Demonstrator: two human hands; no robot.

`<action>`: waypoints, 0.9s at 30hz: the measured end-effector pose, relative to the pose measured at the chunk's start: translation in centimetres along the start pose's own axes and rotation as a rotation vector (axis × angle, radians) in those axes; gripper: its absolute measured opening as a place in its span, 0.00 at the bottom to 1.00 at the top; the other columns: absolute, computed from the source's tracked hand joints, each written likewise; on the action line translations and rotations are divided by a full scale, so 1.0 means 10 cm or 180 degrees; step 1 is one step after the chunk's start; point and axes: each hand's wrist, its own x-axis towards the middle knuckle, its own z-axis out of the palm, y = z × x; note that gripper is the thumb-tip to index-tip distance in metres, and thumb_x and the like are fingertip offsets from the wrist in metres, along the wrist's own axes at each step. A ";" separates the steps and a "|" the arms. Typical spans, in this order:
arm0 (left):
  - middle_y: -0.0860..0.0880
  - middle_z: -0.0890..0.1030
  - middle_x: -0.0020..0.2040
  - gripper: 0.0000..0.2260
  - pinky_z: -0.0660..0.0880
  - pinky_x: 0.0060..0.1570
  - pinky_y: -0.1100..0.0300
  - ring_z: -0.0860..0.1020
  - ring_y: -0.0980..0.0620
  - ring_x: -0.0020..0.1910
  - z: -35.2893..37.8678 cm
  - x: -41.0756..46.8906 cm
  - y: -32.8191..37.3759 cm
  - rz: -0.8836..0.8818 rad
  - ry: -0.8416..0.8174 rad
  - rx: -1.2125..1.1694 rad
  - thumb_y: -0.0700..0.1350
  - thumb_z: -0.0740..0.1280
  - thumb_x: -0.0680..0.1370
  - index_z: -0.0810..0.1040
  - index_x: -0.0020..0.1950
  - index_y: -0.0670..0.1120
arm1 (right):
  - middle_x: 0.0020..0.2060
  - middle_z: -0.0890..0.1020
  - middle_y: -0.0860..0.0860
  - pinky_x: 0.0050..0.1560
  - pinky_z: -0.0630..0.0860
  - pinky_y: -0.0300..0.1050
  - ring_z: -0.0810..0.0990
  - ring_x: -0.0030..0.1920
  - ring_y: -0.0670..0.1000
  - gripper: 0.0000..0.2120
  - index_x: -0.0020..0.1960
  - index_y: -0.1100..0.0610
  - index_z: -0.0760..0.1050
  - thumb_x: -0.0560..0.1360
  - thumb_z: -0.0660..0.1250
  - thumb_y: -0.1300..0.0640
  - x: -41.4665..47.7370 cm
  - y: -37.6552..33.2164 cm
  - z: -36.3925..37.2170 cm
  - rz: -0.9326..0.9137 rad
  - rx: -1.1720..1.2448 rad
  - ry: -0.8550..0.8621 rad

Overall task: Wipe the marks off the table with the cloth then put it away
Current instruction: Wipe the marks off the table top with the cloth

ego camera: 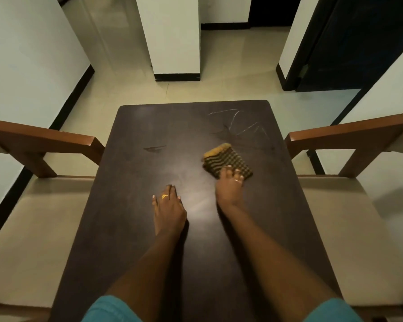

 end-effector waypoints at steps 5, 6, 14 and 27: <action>0.44 0.64 0.74 0.20 0.45 0.75 0.49 0.60 0.48 0.74 0.14 0.00 0.35 0.0143 -0.0016 0.0025 0.43 0.52 0.81 0.60 0.74 0.42 | 0.75 0.61 0.55 0.75 0.52 0.53 0.55 0.76 0.60 0.23 0.76 0.59 0.56 0.82 0.54 0.55 0.15 -0.07 0.11 -0.0997 0.0033 -0.0530; 0.44 0.63 0.74 0.20 0.45 0.75 0.49 0.60 0.48 0.74 0.16 0.02 0.41 0.0171 -0.0031 0.0052 0.44 0.52 0.82 0.59 0.74 0.42 | 0.75 0.61 0.55 0.75 0.53 0.53 0.56 0.76 0.60 0.23 0.76 0.59 0.56 0.82 0.54 0.55 0.23 -0.01 0.11 -0.1062 -0.0022 -0.0481; 0.45 0.62 0.75 0.21 0.43 0.74 0.51 0.59 0.48 0.74 0.30 0.12 0.75 0.0250 0.0025 -0.0135 0.45 0.52 0.82 0.58 0.74 0.43 | 0.74 0.63 0.58 0.71 0.60 0.54 0.59 0.74 0.61 0.21 0.74 0.60 0.60 0.82 0.54 0.55 0.85 0.64 -0.28 -0.0298 0.0161 -0.0258; 0.46 0.62 0.75 0.21 0.45 0.75 0.56 0.57 0.49 0.75 0.58 0.12 0.82 0.0181 0.0054 -0.0273 0.48 0.50 0.82 0.59 0.74 0.44 | 0.75 0.55 0.62 0.74 0.49 0.58 0.52 0.75 0.64 0.19 0.73 0.59 0.60 0.82 0.52 0.58 1.52 1.20 -0.28 0.0483 0.0112 0.0022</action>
